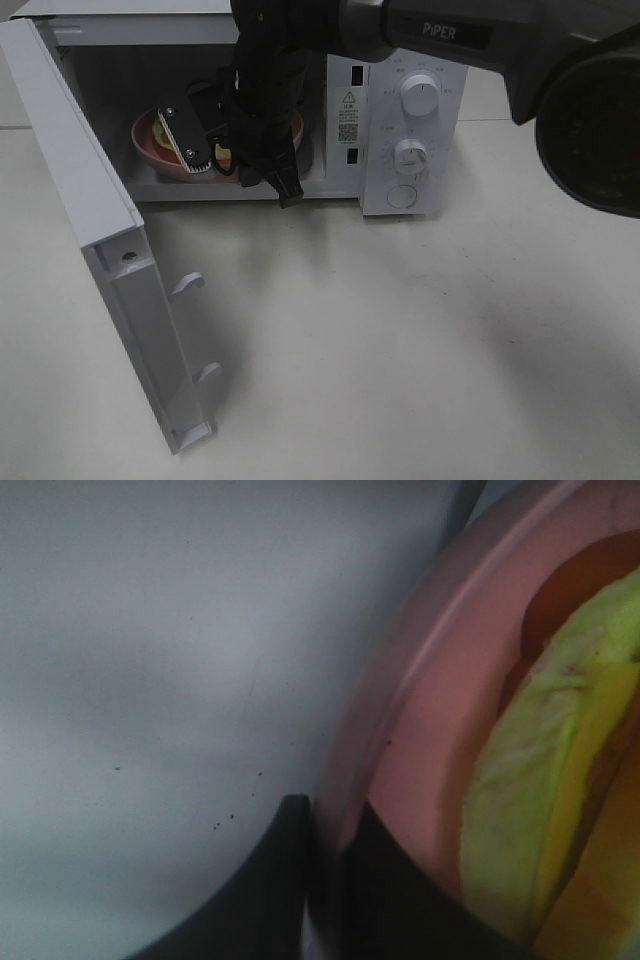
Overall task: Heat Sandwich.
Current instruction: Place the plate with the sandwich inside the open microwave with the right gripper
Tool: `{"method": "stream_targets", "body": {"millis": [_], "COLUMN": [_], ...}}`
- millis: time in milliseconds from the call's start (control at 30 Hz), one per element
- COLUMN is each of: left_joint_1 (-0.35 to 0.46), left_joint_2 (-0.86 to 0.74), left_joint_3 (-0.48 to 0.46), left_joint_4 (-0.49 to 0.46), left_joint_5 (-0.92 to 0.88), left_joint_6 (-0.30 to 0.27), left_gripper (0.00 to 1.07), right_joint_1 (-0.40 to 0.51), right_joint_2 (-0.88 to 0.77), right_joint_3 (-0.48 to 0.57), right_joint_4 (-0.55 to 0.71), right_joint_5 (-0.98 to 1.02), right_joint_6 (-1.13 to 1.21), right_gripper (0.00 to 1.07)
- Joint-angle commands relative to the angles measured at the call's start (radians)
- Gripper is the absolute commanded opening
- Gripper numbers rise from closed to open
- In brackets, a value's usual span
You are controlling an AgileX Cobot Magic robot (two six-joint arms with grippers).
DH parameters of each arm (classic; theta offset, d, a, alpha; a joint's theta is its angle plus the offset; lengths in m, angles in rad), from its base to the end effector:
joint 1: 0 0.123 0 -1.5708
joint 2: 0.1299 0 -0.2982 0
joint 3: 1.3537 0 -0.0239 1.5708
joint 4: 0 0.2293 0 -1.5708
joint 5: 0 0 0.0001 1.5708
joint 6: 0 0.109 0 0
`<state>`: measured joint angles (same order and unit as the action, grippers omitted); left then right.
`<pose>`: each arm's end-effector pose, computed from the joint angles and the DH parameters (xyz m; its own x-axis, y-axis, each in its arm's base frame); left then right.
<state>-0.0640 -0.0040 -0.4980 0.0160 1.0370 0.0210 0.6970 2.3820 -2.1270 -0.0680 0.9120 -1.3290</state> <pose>-0.0201 0.0028 0.2605 -0.4304 0.0568 -0.9009 0.0641 0.9974 0.0322 0.4043 0.3309 0.1879 0.4748 -0.8788 -0.0475 -0.7859 -0.3990 -0.4725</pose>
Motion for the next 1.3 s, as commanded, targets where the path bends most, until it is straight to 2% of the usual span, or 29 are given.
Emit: {"method": "stream_targets", "body": {"millis": [33, 133, 633, 800, 967, 1100, 1133, 1233, 1267, 1300], "left_joint_1": [0.002, 0.002, 0.002, 0.002, 0.002, 0.002, 0.002, 0.002, 0.002, 0.002], "left_joint_2": [-0.027, -0.027, -0.027, -0.027, -0.027, -0.027, -0.027, -0.027, -0.027, -0.027], "left_joint_3": [0.004, 0.004, 0.004, 0.004, 0.004, 0.004, 0.004, 0.004, 0.004, 0.004], "left_joint_4": [-0.006, -0.006, -0.006, -0.006, -0.006, -0.006, -0.006, -0.006, -0.006, -0.006], "left_joint_5": [-0.009, -0.009, -0.009, -0.009, -0.009, -0.009, -0.009, -0.009, -0.009, -0.009], "left_joint_6": [0.001, 0.001, 0.001, 0.001, 0.001, 0.001, 0.001, 0.001, 0.001, 0.001], "left_gripper": [0.89, 0.89, 0.89, 0.89, 0.89, 0.89, 0.89, 0.89, 0.89, 0.89], "right_joint_1": [-0.001, -0.001, -0.021, -0.023, -0.023, -0.023, -0.023, -0.023, -0.023, -0.023], "right_joint_2": [0.007, 0.035, 0.053, 0.053, 0.053, 0.053, 0.053, 0.053, 0.053, 0.053], "right_joint_3": [-0.031, -0.074, -0.08, -0.08, -0.08, -0.08, -0.08, -0.078, -0.077, -0.077], "right_joint_4": [-0.009, -0.009, -0.017, -0.017, -0.017, 0.0, 0.0, 0.003, 0.008, 0.008], "right_joint_5": [-0.038, -0.042, -0.071, -0.072, -0.069, -0.07, -0.07, -0.071, -0.071, -0.071], "right_joint_6": [0.005, 0.005, 0.006, 0.046, 0.057, 0.059, 0.059, 0.062, 0.081, 0.081], "right_gripper": [0.06, 0.06, 0.09, 0.14, 0.25, 0.46, 0.46, 0.57, 0.64, 0.64]}}
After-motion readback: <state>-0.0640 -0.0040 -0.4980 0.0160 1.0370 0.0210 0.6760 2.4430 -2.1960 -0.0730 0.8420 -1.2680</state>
